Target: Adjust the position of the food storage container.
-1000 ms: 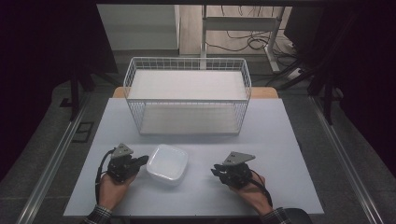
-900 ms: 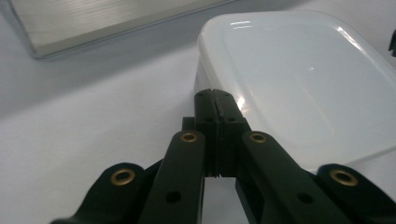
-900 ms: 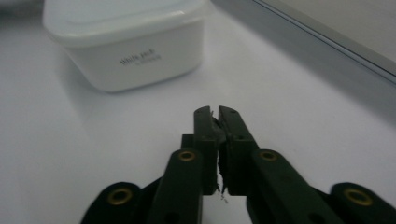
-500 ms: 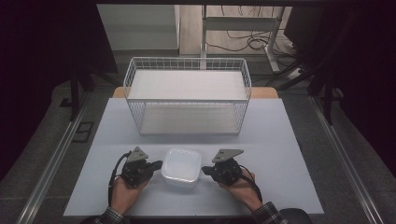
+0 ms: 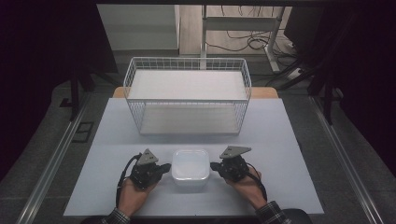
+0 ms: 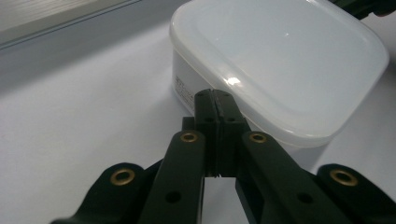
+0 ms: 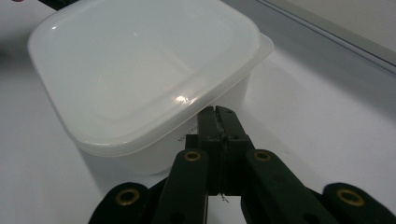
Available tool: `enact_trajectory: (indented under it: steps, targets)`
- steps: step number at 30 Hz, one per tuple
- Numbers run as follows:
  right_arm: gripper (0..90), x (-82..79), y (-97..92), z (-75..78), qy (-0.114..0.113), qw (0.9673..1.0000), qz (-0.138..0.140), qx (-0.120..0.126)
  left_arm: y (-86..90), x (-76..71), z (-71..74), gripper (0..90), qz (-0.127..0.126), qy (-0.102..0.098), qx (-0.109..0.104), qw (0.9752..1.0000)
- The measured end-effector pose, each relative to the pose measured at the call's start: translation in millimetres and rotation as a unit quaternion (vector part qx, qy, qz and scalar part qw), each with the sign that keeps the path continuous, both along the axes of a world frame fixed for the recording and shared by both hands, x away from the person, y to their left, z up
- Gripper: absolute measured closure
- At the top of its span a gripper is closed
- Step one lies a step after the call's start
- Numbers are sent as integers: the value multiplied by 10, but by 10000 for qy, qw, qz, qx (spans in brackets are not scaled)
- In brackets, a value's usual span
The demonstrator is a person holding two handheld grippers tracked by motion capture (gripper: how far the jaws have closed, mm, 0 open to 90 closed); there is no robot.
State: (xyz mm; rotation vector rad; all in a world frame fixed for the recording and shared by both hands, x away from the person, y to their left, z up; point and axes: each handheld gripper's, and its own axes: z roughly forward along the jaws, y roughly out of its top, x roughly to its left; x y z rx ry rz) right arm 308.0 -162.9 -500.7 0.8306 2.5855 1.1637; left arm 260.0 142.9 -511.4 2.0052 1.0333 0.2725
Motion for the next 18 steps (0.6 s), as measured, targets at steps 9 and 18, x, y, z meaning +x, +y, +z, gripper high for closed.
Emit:
enact_trajectory:
  steps: [9,18]
  targets:
    - [845,-46,-120,52,-242,9996,-144,-50,96,-9,35,797,189,-230,160,9994]
    - [494,-139,-351,99,-341,9989,-300,141,249,-83,2,378,161,-369,3,9992]
